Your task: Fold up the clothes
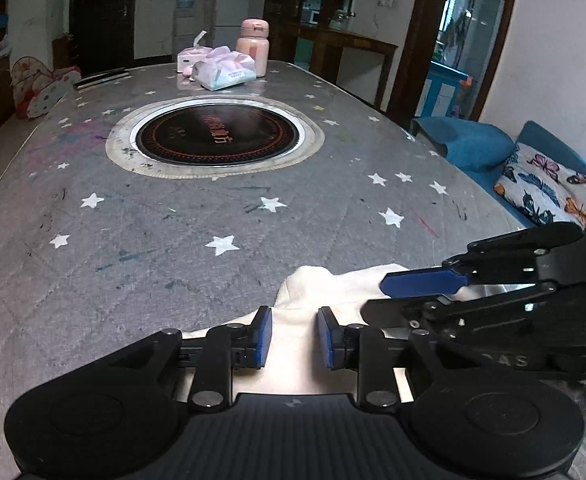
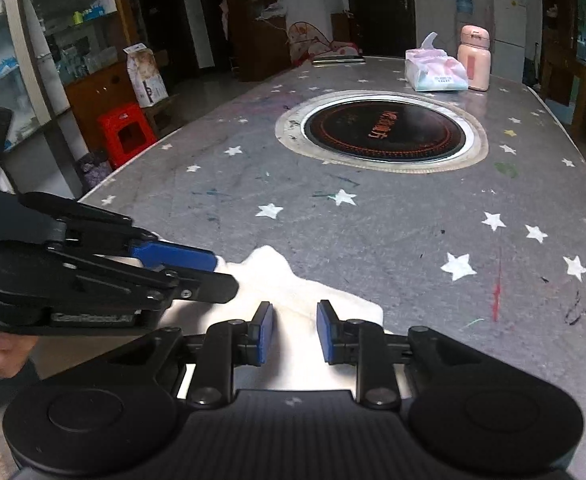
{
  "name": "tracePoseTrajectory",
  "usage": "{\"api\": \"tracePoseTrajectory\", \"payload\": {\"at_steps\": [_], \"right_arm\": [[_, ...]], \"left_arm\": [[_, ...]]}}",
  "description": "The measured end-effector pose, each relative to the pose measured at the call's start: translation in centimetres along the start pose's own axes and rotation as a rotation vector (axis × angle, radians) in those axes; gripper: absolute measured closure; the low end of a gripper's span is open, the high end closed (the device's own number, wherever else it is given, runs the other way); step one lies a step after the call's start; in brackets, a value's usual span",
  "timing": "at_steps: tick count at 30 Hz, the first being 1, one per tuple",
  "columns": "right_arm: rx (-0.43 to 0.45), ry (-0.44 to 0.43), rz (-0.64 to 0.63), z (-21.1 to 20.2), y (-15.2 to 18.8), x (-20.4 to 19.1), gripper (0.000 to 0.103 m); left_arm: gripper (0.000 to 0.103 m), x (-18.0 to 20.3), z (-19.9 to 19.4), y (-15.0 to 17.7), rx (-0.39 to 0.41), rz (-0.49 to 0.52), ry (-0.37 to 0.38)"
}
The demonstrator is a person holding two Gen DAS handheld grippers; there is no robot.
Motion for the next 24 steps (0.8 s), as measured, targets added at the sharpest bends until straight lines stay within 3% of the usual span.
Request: {"api": "tracePoseTrajectory", "payload": {"at_steps": [9, 13, 21, 24], "right_arm": [[-0.008, 0.011, 0.015, 0.9, -0.3, 0.1, 0.079], [0.011, 0.000, 0.018, 0.0, -0.3, 0.1, 0.079], [0.022, -0.062, -0.082, -2.5, 1.1, -2.5, 0.079], [0.019, -0.049, -0.130, -2.6, 1.9, -3.5, 0.079]], "left_arm": [[0.069, 1.9, -3.5, 1.8, 0.058, 0.103, -0.002], [0.069, 1.5, -4.7, 3.0, 0.057, 0.093, 0.001], [0.070, -0.5, -5.0, 4.4, 0.043, 0.034, -0.013], [0.070, -1.0, -5.0, 4.5, 0.043, 0.023, -0.012]]}}
Point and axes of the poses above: each gripper's, at about its wrist camera, not at the fingertips, and z roughly the way its jaws point, x to its right, y to its underside, the point moved 3 cm from there along z, roughly the way its jaws point, and after that the axes turned 6 degrees about -z, right-handed, at the moved point
